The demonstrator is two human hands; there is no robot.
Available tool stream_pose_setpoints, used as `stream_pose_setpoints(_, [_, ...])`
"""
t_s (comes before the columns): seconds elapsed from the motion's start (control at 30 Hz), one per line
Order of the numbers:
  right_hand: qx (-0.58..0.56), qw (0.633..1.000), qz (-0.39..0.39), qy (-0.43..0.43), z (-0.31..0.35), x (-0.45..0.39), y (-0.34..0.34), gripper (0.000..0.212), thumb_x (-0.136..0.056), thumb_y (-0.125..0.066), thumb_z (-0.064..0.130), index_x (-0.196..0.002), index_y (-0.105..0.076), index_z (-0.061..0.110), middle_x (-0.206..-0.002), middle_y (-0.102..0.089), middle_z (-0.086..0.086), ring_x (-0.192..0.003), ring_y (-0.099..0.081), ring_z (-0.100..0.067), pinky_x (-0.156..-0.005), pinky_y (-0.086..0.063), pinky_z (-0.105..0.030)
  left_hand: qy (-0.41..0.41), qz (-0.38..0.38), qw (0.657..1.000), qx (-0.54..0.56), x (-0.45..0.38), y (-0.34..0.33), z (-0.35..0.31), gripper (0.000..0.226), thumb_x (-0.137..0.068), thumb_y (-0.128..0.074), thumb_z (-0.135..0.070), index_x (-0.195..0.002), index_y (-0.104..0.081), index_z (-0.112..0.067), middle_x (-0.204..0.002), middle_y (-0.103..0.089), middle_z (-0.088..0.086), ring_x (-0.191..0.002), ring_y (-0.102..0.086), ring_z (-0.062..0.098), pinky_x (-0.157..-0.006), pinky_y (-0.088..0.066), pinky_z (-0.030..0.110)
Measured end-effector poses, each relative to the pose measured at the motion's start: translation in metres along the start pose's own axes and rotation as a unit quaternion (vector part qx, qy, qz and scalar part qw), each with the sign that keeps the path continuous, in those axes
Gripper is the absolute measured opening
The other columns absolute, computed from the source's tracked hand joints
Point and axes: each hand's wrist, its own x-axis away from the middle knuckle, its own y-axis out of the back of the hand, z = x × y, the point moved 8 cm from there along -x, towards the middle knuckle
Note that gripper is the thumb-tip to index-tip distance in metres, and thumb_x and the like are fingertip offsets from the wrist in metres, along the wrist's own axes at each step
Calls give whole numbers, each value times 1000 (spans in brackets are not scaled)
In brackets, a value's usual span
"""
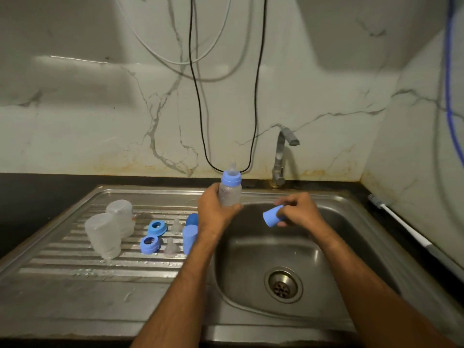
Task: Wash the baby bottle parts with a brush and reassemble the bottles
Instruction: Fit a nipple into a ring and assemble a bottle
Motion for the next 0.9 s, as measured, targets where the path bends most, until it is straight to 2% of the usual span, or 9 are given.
stream_pose_setpoints(0.1, [-4, 1000, 4, 12, 1, 8, 25, 31, -73, -81, -11, -101, -75, 2, -98, -72, -22, -78, -72, -28, -66, -64, -41, 21, 36, 999, -30, 13, -37, 0, 46, -69, -90, -21, -107, -63, -19, -101, -69, 1, -93, -66, 21, -80, -52, 31])
stream_pose_setpoints(0.23, [-129, 991, -1, 26, 23, 14, 68, 22, -83, -79, 2, -105, -73, -1, -97, -73, -19, -78, -72, -28, -58, -63, -33, 22, 61, 996, -59, 25, -60, 4, 47, -74, -88, -23, -115, -66, -13, -99, -63, -5, -89, -58, 10, -76, -41, 19])
stream_pose_setpoints(0.37, [-431, 900, 50, -36, 16, 12, 74, 32, -92, -68, 19, -119, -66, 2, -102, -70, -19, -84, -70, -27, -69, -61, -31, 24, 55, 997, -53, 32, -68, 19, 48, -69, -91, -21, -111, -68, -12, -103, -71, 3, -93, -66, 16, -78, -46, 23])
stream_pose_setpoints(0.43, [-139, 984, 49, -105, -24, 14, 54, 30, -96, -66, 27, -119, -67, 7, -105, -68, -12, -93, -65, -23, -80, -56, -29, 30, 58, 996, -58, 32, -71, 24, 52, -67, -92, -19, -112, -68, -9, -106, -72, 6, -96, -67, 20, -82, -50, 28])
stream_pose_setpoints(0.47, [68, 990, 21, -125, -44, 14, 49, 27, -95, -68, 29, -113, -68, 9, -107, -68, -11, -96, -65, -23, -81, -55, -29, 27, 59, 996, -61, 30, -72, 26, 53, -67, -93, -20, -113, -68, -9, -106, -72, 6, -96, -67, 20, -83, -50, 28])
stream_pose_setpoints(0.53, [238, 958, -37, -155, -72, 15, 50, 23, -85, -77, 24, -96, -65, 8, -102, -68, -12, -88, -68, -25, -67, -56, -27, 22, 67, 996, -58, 28, -74, 27, 53, -67, -92, -20, -113, -67, -11, -105, -71, 3, -93, -65, 17, -82, -48, 25])
stream_pose_setpoints(0.63, [211, 963, -29, -163, -73, 10, 45, 29, -78, -85, 24, -84, -60, 10, -83, -63, -10, -68, -68, -22, -52, -60, -28, 26, 76, 995, -56, 26, -79, 32, 54, -69, -91, -22, -115, -65, -15, -108, -70, 1, -97, -66, 16, -87, -54, 31])
stream_pose_setpoints(0.83, [80, 993, -47, -77, -50, -11, 42, 19, -79, -84, 12, -83, -65, 15, -90, -71, -14, -84, -72, -31, -78, -63, -46, 27, 76, 995, -65, 24, -83, 33, 54, -67, -92, -21, -113, -66, -15, -105, -69, 2, -95, -66, 17, -87, -55, 32])
stream_pose_setpoints(0.9, [-17, 996, -54, -76, -52, -12, 40, 24, -77, -83, 2, -90, -68, 14, -100, -70, -15, -91, -68, -28, -78, -62, -41, 25, 81, 994, -71, 25, -85, 33, 51, -66, -92, -20, -111, -67, -16, -104, -70, 1, -94, -66, 16, -86, -55, 32])
